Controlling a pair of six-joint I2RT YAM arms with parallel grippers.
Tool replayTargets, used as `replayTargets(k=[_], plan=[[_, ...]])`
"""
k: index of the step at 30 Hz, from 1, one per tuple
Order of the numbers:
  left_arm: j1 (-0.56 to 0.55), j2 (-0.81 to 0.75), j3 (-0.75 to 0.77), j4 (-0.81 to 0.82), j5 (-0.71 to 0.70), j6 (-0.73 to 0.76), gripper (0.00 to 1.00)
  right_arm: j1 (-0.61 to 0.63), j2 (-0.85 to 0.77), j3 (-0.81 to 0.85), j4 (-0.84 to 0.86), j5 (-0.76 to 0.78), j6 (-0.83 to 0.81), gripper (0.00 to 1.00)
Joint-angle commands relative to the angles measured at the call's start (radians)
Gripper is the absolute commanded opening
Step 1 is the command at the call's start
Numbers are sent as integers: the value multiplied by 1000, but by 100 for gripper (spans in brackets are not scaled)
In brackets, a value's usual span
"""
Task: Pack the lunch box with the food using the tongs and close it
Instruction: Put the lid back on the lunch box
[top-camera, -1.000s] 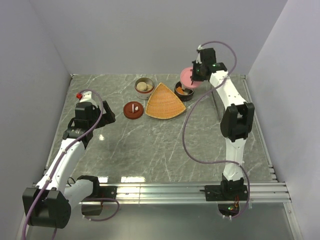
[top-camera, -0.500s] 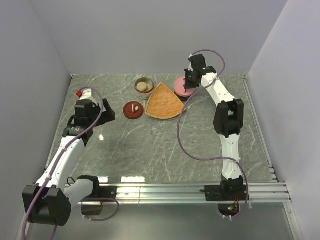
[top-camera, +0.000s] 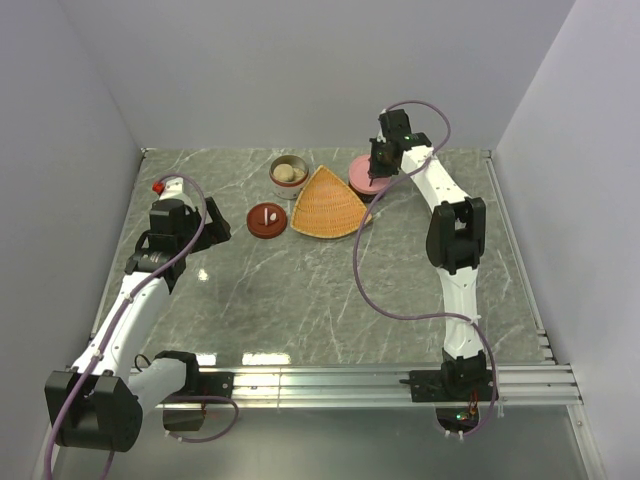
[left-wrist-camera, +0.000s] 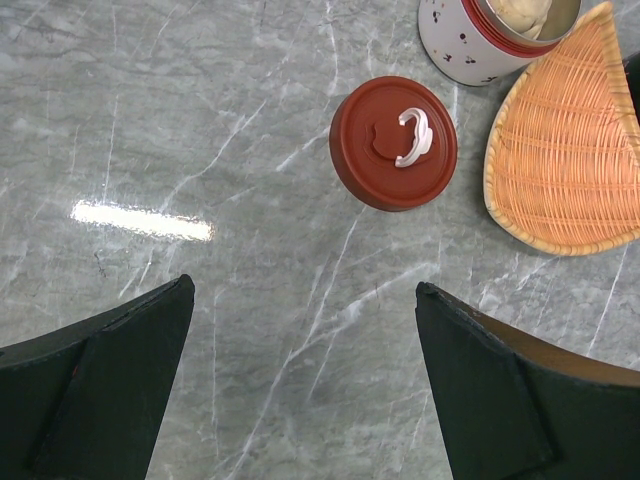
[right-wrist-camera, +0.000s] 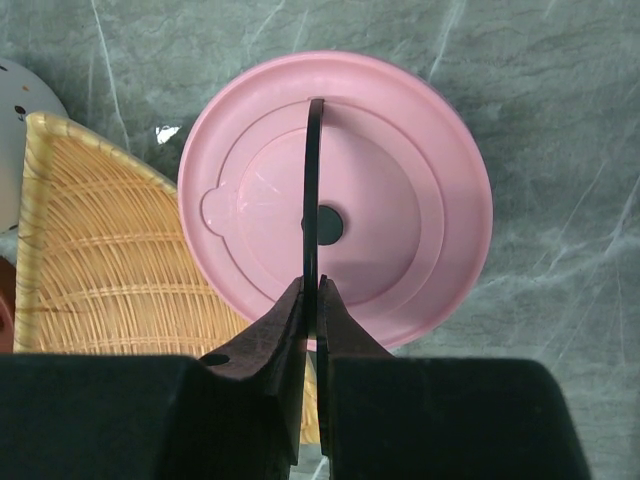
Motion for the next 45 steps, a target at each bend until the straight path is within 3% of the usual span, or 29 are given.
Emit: replayTargets(k=[1,22,30,45], plan=[[4,-11,39,-1,1,16,99,3,24,59,4,12,35,10],[4,-15,34,2,10,11,99,3,51,94,-68,23,67,27],[3,-17,34,2,5,13,99,3,-51,8,12,15,34,45],[-3,-3,56,11,16,38,99,6,-344,-143,104,136,-38,52]])
